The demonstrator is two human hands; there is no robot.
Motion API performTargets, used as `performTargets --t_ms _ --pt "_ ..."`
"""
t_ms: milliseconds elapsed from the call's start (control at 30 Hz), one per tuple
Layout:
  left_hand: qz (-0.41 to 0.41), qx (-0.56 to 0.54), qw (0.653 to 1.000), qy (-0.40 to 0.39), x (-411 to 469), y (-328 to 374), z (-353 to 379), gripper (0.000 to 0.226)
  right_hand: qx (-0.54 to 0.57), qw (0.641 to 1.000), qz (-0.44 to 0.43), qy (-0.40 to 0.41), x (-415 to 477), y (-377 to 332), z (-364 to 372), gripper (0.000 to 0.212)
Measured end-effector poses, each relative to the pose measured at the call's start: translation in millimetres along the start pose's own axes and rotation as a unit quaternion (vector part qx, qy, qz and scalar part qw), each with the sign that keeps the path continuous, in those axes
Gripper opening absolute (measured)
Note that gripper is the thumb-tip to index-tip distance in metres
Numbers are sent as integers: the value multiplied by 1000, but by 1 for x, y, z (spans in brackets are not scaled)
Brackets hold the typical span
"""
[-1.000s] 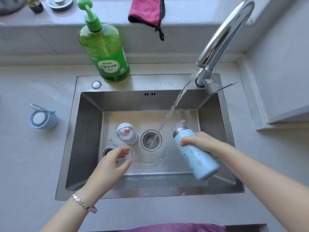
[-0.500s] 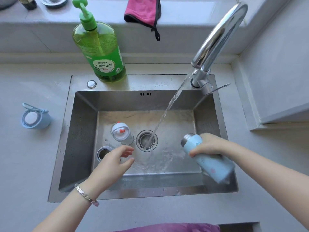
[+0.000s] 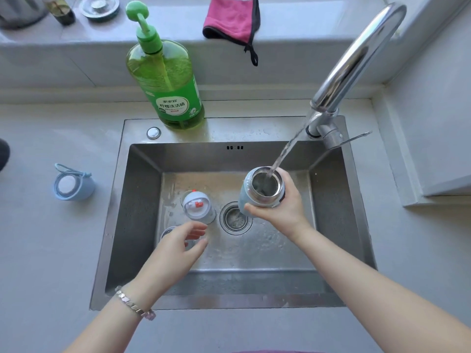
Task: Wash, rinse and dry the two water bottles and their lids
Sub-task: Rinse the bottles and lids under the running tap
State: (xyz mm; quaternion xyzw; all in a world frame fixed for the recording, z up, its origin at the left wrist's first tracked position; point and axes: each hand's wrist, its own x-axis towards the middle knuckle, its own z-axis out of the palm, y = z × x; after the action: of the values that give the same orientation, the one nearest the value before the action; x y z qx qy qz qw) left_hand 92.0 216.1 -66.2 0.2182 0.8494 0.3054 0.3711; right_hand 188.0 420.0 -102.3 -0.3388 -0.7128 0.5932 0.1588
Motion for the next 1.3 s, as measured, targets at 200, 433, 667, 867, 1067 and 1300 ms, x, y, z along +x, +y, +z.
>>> performTargets --t_ms 200,433,667,867,1067,1300 --pt "-1 1 1000 -6 6 -1 1 19 -15 1000 -8 14 5 3 -14 72" --pt "1 -3 1000 -9 6 -1 0 19 -31 998 32 -54 -14 4 -16 69" --pt "7 -9 1000 -7 2 1 -1 24 0 999 41 11 1 -18 -9 60" --pt "75 -28 996 -25 21 32 9 68 62 996 68 22 0 -32 -7 54" --pt "58 -137 986 -77 35 66 27 66 171 980 93 -48 -6 -47 -16 51" --pt "-8 335 942 -26 18 73 10 50 5 970 238 -59 -27 -13 -40 64"
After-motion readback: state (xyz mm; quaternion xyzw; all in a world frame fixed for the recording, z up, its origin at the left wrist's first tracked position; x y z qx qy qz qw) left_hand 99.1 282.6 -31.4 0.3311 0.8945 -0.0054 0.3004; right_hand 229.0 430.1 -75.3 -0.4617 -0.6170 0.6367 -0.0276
